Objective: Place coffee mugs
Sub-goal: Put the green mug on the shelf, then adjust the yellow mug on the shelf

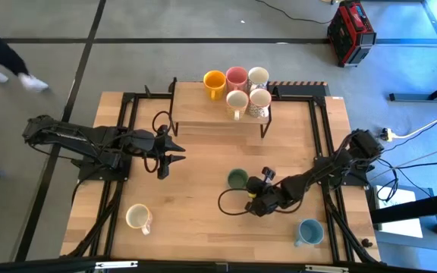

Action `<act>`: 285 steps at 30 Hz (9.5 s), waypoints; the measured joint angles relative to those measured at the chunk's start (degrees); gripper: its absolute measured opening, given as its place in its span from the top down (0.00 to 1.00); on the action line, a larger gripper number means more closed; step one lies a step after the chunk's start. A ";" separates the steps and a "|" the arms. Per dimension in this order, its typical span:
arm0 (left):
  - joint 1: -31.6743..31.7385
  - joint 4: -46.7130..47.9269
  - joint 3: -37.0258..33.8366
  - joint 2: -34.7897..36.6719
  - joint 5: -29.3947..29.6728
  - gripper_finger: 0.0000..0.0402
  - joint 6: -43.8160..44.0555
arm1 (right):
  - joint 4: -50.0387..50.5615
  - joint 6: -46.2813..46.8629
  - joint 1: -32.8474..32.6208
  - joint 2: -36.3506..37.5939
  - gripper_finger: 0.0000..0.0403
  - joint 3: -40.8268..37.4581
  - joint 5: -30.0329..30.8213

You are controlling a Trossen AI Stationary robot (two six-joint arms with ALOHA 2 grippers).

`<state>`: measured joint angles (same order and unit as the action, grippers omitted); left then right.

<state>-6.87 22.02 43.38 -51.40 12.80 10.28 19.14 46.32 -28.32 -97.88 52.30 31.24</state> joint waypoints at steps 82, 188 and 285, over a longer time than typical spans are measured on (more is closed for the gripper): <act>2.14 5.84 0.07 12.79 15.23 0.71 1.14 | 28.35 2.24 29.44 -11.00 0.95 50.75 4.28; 2.12 5.84 -0.02 12.78 14.76 0.71 1.11 | 25.85 7.83 30.53 -14.48 0.70 50.85 7.09; 50.48 -6.20 26.83 -34.87 -12.43 0.71 -20.33 | 36.24 -25.63 28.33 -2.54 0.70 47.42 -3.91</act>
<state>43.60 15.82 70.21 -86.26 0.36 -10.05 55.37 20.69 0.01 -100.42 99.72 27.33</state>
